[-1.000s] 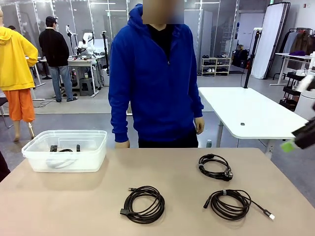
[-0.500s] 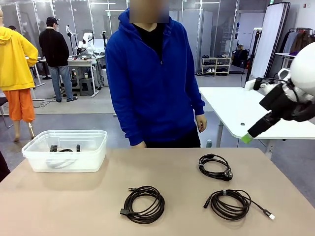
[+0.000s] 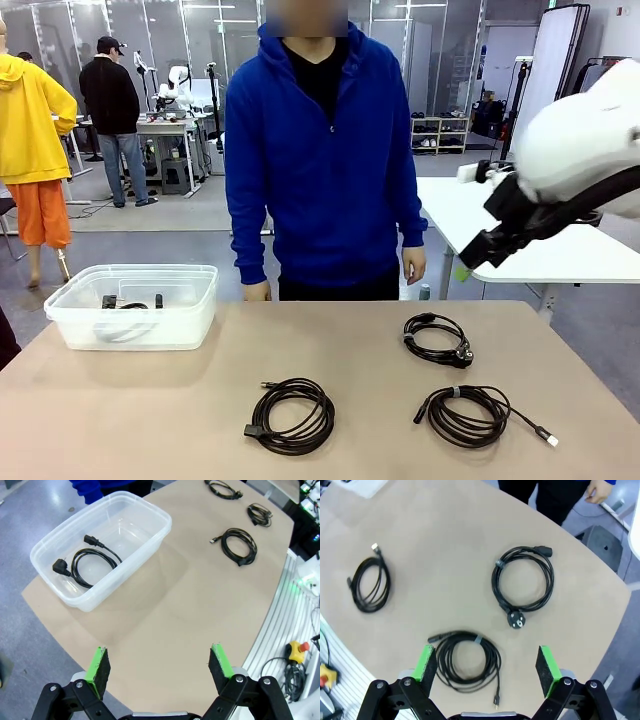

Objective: Organize and store the cables.
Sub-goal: Place the Power Cable into the Organizing box.

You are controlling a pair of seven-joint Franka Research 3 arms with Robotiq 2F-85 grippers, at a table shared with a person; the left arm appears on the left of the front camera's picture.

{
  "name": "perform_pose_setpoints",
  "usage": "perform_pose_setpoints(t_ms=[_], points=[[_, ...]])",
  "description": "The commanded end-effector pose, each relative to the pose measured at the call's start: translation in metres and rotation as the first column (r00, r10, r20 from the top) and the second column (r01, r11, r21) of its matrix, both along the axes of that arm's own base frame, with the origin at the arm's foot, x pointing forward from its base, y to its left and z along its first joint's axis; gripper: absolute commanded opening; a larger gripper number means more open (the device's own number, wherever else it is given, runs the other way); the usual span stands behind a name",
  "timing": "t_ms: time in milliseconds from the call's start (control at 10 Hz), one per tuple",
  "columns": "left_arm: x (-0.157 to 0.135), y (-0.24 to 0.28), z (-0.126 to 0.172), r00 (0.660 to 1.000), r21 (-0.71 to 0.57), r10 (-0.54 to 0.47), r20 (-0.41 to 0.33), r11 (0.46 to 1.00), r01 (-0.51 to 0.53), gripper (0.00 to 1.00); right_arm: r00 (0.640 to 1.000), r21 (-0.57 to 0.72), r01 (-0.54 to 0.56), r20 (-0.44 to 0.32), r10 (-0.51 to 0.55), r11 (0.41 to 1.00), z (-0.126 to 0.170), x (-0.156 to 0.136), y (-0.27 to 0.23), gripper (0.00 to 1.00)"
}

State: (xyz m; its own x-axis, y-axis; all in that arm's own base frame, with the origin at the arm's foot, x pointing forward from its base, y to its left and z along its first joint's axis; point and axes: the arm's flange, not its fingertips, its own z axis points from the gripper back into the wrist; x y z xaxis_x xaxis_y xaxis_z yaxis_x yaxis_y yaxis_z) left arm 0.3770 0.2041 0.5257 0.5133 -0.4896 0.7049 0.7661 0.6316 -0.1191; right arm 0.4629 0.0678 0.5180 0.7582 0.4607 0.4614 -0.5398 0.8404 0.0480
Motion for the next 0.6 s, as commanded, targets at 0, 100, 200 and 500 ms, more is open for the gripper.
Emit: perform_pose_setpoints(t_ms=[0, 100, 200, 500], points=[[-0.002, -0.001, 0.001, 1.000, 0.008, 0.002, 0.007, 1.000, -0.002, 1.00, 0.993, -0.005, 0.115, -0.005, -0.115, 0.993, -0.015, 0.028, 0.018, 1.00], [-0.002, -0.001, 0.001, 1.000, 0.008, 0.002, 0.007, 1.000, -0.002, 1.00, 0.992, -0.030, 0.125, -0.012, -0.126, 0.992, -0.021, 0.029, 0.022, 1.00], [-0.002, -0.001, 0.001, 1.000, 0.008, 0.002, 0.007, 1.000, -0.002, 1.00, 0.995, -0.038, 0.104, 0.001, -0.104, 0.994, -0.014, 0.016, 0.019, 1.00], [-0.002, -0.001, 0.001, 1.000, 0.008, 0.002, 0.007, 1.000, -0.002, 1.00, 0.997, -0.007, 0.074, -0.014, -0.074, 0.997, -0.026, 0.026, 0.019, 1.00]])
